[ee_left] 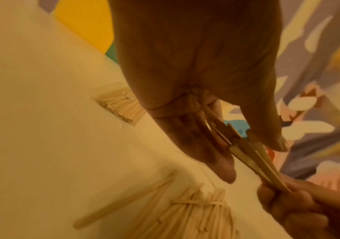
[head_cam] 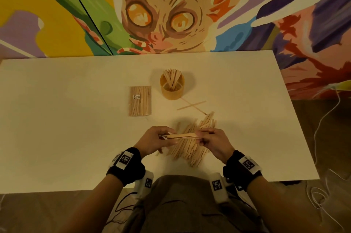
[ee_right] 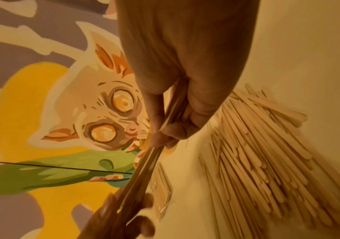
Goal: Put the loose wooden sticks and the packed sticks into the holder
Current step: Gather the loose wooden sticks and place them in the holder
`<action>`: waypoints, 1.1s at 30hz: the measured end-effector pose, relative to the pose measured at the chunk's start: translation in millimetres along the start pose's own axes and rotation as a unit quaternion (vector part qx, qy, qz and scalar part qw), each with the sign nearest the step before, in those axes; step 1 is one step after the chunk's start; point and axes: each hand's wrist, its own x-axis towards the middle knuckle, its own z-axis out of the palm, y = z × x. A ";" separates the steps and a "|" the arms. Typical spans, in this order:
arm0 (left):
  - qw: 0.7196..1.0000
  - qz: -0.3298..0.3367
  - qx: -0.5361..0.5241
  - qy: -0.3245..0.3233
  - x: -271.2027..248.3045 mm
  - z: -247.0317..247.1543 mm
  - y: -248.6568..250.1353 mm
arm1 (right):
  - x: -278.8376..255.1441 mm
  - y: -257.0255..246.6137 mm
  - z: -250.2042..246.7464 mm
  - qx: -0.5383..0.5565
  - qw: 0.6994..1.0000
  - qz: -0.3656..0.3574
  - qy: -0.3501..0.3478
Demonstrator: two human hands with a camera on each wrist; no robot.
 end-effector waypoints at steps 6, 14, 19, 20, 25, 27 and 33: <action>0.991 0.014 -0.115 0.064 -3.3 18.4 5.0 | -2.5 1.1 28.3 0.011 0.999 -0.015 -0.032; 0.983 0.019 -0.163 0.087 -0.5 21.5 5.1 | 0.7 -1.3 31.2 -0.005 0.999 -0.035 -0.038; 0.975 0.021 -0.193 0.108 1.8 19.1 4.0 | 2.0 -4.2 35.3 0.004 0.998 -0.034 -0.044; 0.974 0.024 -0.196 0.109 1.9 18.0 4.0 | 2.0 -5.1 36.2 0.003 0.999 -0.029 -0.046; 0.972 0.035 -0.205 0.108 6.6 9.7 4.8 | 4.0 -15.8 32.9 0.009 0.998 0.031 -0.053; 0.972 0.038 -0.207 0.105 8.6 7.1 4.2 | 6.5 -22.2 30.4 0.005 0.996 0.059 -0.060; 0.978 0.039 -0.192 0.074 18.4 4.1 5.6 | 15.3 -33.3 34.8 -0.003 0.994 0.064 -0.088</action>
